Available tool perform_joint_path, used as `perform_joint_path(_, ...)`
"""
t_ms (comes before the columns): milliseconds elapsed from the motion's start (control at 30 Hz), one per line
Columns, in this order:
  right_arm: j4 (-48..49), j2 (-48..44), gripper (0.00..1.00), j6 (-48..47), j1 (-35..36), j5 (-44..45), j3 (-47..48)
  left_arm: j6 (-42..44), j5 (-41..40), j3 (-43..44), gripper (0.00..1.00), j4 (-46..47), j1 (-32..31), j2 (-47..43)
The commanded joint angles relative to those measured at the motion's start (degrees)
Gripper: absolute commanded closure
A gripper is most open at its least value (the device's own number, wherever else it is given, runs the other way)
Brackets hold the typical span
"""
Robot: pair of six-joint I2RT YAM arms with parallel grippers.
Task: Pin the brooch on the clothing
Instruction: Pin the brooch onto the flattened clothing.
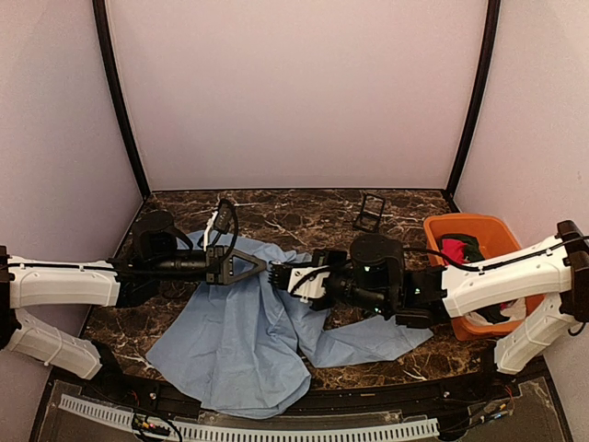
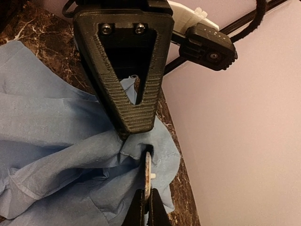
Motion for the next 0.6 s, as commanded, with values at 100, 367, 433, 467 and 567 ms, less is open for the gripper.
perform_joint_path(100, -16.61, -1.81, 1.0, 14.68, -1.96, -13.06, 7.36, 3.8, -0.5, 0.12, 0.75, -3.85, 0.3, -2.81)
perform_joint_path(367, -34.94, -4.73, 1.0, 35.59, -9.17, -34.27, 14.53, 20.19, -11.01, 5.75, 0.67, -26.78, 0.29, -8.72)
perform_joint_path(433, -36.78, -4.1, 1.0, 40.15, -11.1, -40.31, 15.38, 22.65, -13.42, 6.98, 0.65, -30.69, 0.27, -9.17)
perform_joint_path(467, -37.49, -3.3, 1.0, 42.32, -12.07, -43.08, 15.88, 23.24, -14.48, 7.5, 0.65, -32.36, 0.28, -9.25)
perform_joint_path(567, -39.77, 1.0, 1.0, 49.74, -14.37, -51.64, 17.64, 25.45, -16.61, 8.1, 0.62, -35.47, 0.29, -9.37)
